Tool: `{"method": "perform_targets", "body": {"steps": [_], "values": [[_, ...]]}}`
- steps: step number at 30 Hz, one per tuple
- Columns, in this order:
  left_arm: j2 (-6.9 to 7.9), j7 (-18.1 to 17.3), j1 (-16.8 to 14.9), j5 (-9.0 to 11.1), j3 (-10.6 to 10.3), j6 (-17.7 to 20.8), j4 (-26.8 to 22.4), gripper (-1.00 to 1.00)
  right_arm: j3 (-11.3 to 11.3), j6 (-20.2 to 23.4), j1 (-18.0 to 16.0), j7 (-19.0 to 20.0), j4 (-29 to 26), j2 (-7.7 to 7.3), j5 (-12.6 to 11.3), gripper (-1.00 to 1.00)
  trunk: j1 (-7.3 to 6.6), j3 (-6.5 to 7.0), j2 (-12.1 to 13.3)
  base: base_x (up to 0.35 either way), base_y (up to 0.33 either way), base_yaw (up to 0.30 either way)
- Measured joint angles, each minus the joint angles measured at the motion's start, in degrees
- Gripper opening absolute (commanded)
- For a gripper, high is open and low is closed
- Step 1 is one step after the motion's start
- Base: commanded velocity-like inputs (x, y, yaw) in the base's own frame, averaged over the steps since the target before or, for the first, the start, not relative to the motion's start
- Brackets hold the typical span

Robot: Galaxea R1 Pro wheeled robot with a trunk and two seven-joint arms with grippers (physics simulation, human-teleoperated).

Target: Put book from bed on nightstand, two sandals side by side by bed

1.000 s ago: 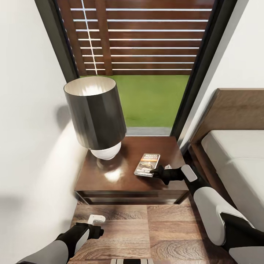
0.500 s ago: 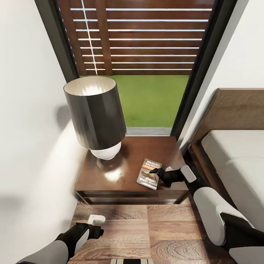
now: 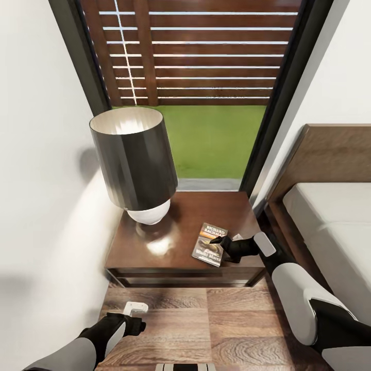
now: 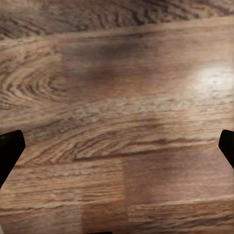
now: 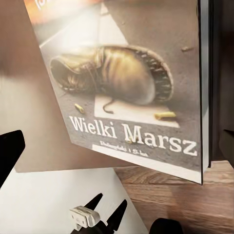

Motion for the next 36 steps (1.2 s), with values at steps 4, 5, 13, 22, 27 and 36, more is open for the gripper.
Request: {"method": "perform_targets", "body": {"steps": [4, 5, 13, 22, 27, 36], "values": [[-0.05, 0.0, 0.0, -0.1, 0.0, 0.0, 0.0, 1.00, 0.0, 0.0, 0.0, 0.0, 0.0, 0.00, 0.0, 1.00, -0.87, 0.71, 1.6, 0.000, 0.000, 0.000], [-0.05, 0.0, 0.0, -0.1, 0.0, 0.0, 0.0, 1.00, 0.0, 0.0, 0.0, 0.0, 0.0, 0.00, 0.0, 1.00, -1.09, 0.89, 2.0, 0.000, 0.000, 0.000], [-0.09, 0.0, 0.0, -0.1, 0.0, 0.1, 0.0, 1.00, 0.0, 0.0, -0.3, -0.1, 0.0, 0.00, 0.0, 1.00, -2.85, 2.33, 5.2, 0.000, 0.000, 0.000], [-0.10, 0.0, 0.0, -0.1, 0.0, 0.1, 0.0, 1.00, 0.0, 0.0, -0.4, -0.9, 0.0, 0.00, 0.1, 1.00, -4.83, 3.94, 8.8, 0.000, 0.000, 0.000], [-0.10, 0.0, 0.0, -0.1, 0.0, 0.1, 0.0, 1.00, 0.0, 0.0, -0.4, -1.3, 0.0, 0.00, 0.1, 1.00, -5.93, 4.84, 10.8, 0.000, 0.000, 0.000], [-0.10, 0.0, 0.0, -0.1, 0.0, 0.1, 0.0, 1.00, 0.0, -0.1, -0.4, -1.5, -0.1, 0.00, 0.0, 1.00, -7.90, 6.46, 14.4, 0.000, 0.000, 0.000]]}}
